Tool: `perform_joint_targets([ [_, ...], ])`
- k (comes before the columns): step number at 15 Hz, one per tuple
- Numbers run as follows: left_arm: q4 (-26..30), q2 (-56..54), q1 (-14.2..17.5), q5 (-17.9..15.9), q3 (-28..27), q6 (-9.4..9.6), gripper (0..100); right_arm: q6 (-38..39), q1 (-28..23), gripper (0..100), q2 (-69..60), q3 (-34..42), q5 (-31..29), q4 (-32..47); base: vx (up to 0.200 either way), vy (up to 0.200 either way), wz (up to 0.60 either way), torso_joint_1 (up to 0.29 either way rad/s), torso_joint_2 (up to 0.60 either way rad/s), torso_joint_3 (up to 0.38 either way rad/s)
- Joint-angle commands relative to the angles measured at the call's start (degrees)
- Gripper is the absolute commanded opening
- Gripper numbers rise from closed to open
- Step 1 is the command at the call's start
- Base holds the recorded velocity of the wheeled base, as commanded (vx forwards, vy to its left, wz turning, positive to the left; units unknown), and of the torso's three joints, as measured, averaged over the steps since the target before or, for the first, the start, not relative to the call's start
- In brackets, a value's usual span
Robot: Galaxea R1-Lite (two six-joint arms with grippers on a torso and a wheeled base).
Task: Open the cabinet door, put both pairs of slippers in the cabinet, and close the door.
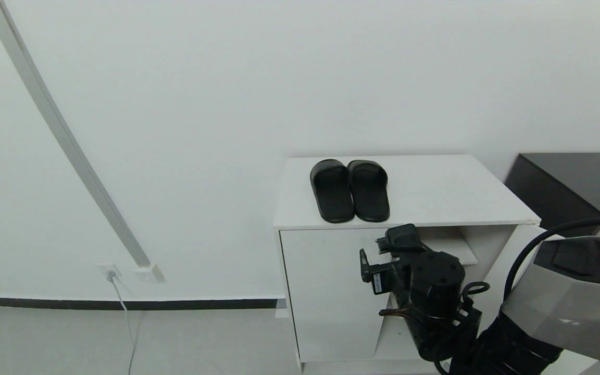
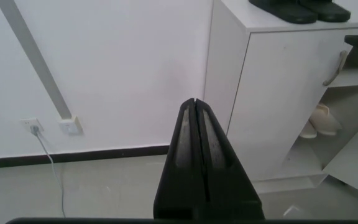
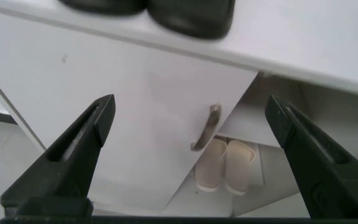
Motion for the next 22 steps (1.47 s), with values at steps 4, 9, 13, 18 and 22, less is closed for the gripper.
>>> perform_joint_targets([
  [4, 0.0, 0.0, 0.0, 0.0, 0.0, -0.01, 0, 0.0, -0.5, 100, 0.3, -0.3, 0.2, 0.0, 0.000, 0.000, 0.00, 0.196, -0.42, -0.231],
  [9, 0.0, 0.0, 0.0, -0.1, 0.0, -0.01, 0, 0.0, -2.0, 100, 1.2, -0.9, 0.7, -1.4, 0.000, 0.000, 0.00, 0.081, -0.17, -0.097],
  [13, 0.0, 0.0, 0.0, -0.1, 0.0, 0.16, 0, -0.5, -1.8, 100, -0.8, -6.2, 2.2, 0.1, 0.000, 0.000, 0.00, 0.000, 0.00, 0.000],
  [18, 0.0, 0.1, 0.0, -0.1, 0.0, 0.25, 0, 12.2, -1.0, 100, -6.2, -25.2, 2.2, 36.7, 0.000, 0.000, 0.00, 0.000, 0.00, 0.000],
  [22, 0.0, 0.1, 0.0, -0.1, 0.0, 0.16, 0, 21.6, -0.4, 100, -9.1, -37.2, 2.3, 59.6, 0.000, 0.000, 0.00, 0.000, 0.00, 0.000],
])
